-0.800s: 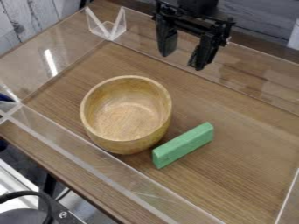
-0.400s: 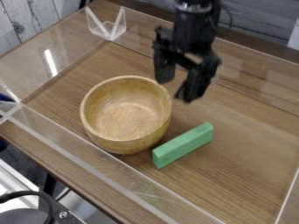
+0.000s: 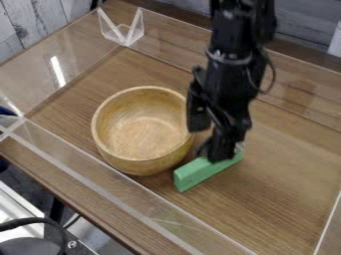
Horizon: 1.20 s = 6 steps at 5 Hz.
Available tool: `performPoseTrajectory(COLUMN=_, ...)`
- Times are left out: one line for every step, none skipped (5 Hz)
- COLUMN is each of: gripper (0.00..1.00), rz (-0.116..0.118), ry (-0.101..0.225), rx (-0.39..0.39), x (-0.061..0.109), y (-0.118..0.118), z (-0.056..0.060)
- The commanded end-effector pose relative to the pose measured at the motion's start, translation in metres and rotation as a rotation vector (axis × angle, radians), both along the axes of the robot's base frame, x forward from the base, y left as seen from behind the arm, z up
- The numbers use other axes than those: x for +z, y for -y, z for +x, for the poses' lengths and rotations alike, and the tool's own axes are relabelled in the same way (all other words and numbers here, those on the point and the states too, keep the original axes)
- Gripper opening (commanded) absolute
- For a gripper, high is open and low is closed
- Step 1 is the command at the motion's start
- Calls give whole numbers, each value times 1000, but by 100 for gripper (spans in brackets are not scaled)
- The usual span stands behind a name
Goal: Put the green block in the brown bowl
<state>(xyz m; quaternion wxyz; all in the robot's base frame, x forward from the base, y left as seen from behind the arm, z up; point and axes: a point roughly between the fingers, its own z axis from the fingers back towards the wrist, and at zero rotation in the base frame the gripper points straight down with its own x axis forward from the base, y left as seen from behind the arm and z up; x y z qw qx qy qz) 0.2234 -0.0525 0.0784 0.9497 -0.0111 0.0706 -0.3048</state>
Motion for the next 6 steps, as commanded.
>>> performPoseTrajectory(gripper=100, rz=-16, ry=52, rx=-56, x=-6, y=8, z=5)
performPoseTrajectory(gripper=100, rz=-24, ry=55, rx=-77, x=-22, y=11, z=5)
performPoseTrajectory(gripper=100, rz=-36, ry=67, rx=-87, x=-33, y=13, z=5)
performPoseTrajectory(gripper=100, rz=-48, ry=83, rx=-93, x=-41, y=14, z=5)
performPoseTrajectory(gripper=100, rz=-62, ry=97, rx=-100, x=-49, y=16, z=5)
performPoseTrajectory(gripper=0, rz=-76, ry=105, rx=-103, x=-51, y=17, z=4)
